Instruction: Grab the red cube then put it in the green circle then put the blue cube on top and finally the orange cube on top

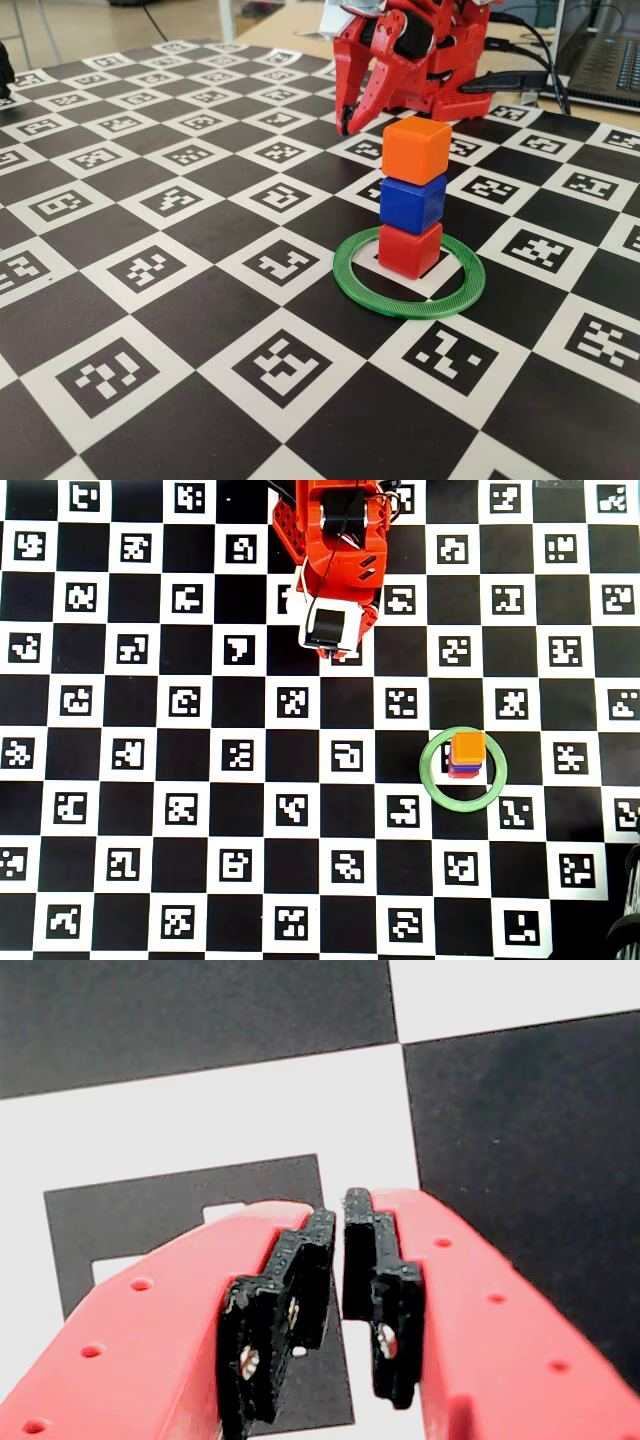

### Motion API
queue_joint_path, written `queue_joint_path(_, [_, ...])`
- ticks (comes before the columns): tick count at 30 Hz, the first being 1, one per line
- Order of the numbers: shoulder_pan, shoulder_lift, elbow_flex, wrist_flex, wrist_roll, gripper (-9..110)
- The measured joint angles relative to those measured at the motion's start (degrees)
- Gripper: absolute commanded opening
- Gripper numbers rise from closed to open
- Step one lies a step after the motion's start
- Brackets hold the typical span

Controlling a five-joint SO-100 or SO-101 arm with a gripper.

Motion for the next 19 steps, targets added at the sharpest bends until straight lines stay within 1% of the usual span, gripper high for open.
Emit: queue_joint_path(19, [-2.0, 0.0, 0.0, 0.0, 0.0, -6])
